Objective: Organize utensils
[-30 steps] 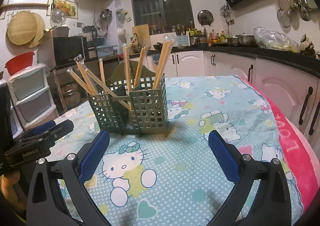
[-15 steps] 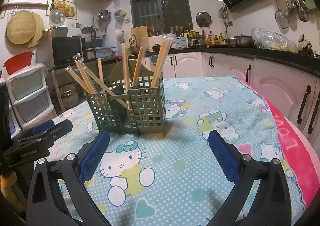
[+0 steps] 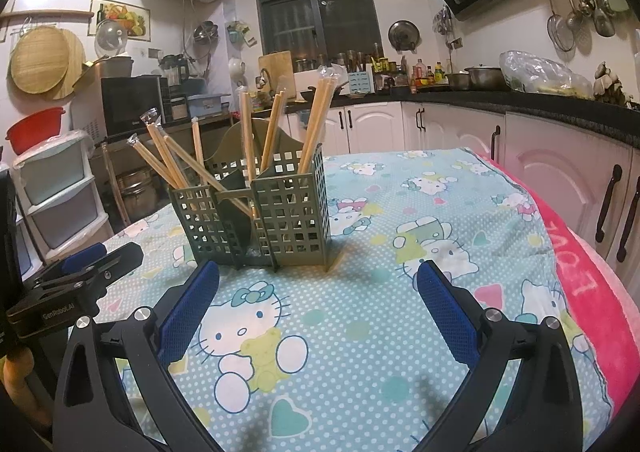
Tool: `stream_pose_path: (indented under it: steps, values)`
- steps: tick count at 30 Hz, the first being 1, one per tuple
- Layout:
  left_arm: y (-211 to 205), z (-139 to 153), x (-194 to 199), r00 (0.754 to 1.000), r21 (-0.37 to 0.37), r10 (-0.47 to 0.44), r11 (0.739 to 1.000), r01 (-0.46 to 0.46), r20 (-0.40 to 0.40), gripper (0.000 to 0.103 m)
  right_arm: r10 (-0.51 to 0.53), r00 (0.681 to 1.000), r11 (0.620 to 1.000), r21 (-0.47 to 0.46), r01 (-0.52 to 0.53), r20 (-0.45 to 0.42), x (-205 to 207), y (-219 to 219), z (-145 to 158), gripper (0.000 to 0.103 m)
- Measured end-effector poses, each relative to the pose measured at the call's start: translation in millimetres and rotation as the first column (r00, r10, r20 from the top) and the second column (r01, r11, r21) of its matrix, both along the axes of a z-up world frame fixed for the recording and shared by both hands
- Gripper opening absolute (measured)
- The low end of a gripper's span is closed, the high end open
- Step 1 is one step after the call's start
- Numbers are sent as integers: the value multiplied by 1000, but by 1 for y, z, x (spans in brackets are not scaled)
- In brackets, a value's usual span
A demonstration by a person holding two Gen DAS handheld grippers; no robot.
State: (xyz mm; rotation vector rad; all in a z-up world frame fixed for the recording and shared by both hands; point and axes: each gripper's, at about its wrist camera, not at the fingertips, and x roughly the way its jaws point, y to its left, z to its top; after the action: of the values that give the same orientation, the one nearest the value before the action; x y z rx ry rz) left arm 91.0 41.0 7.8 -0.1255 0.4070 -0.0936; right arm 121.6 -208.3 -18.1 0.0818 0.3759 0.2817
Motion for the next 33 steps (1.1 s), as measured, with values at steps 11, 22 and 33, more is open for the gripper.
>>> stream_pose_path:
  steps: [11,22,33]
  values:
    - [1,-1,0,1000,-3,6,1000,-6,-2,91,1,1000,1000,0,-1,1,0,-1,0,96]
    - [3,-2,0,1000,-4,11,1000,-11,-4,91,1,1000,1000,0,-1,0,0,-1,0,96]
    - [4,-2,-1,1000,-10,18,1000,-18,-4,91,-3,1000,1000,4,3,-1,-1,-2,-1,96]
